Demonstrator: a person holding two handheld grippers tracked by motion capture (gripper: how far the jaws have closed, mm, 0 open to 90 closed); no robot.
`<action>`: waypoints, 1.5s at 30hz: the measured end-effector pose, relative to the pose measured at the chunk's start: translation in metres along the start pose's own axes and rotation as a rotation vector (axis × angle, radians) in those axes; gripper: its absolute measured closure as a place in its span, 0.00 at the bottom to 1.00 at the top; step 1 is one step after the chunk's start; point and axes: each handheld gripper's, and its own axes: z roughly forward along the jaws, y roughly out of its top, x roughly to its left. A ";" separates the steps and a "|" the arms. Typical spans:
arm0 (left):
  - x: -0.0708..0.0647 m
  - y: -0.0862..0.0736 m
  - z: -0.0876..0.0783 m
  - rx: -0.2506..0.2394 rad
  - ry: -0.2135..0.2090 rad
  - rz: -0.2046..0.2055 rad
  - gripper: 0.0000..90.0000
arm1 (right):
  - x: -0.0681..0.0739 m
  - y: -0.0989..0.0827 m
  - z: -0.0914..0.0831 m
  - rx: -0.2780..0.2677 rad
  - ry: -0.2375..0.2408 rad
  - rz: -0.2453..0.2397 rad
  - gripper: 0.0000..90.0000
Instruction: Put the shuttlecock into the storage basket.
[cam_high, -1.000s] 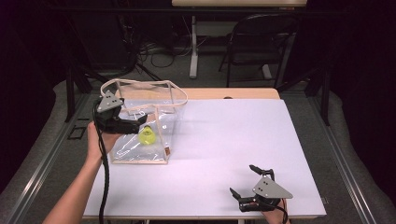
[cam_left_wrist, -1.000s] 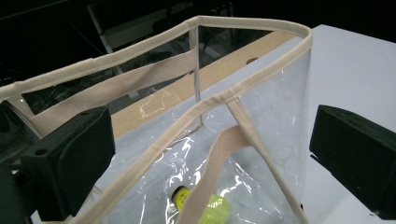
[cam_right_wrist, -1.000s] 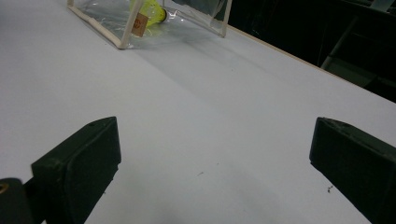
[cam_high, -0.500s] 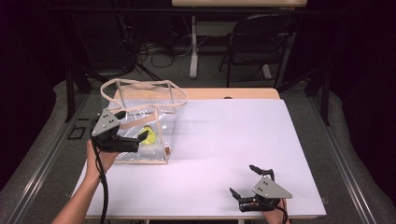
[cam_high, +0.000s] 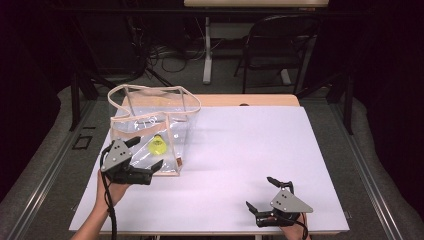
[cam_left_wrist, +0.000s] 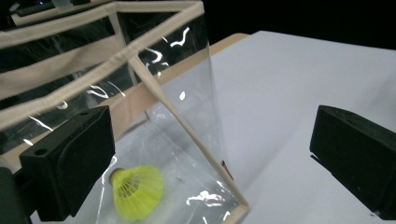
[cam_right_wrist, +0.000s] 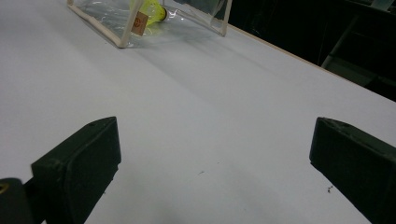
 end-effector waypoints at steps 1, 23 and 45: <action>-0.002 -0.003 0.000 0.001 0.000 0.002 0.00 | 0.000 0.000 0.000 0.001 0.000 0.000 0.02; -0.022 -0.060 -0.004 -0.038 -0.034 -0.030 0.00 | 0.001 0.000 0.001 0.005 0.001 -0.001 0.02; -0.039 -0.099 -0.007 -0.021 -0.036 -0.013 0.00 | 0.002 0.000 0.000 0.002 0.007 -0.004 0.02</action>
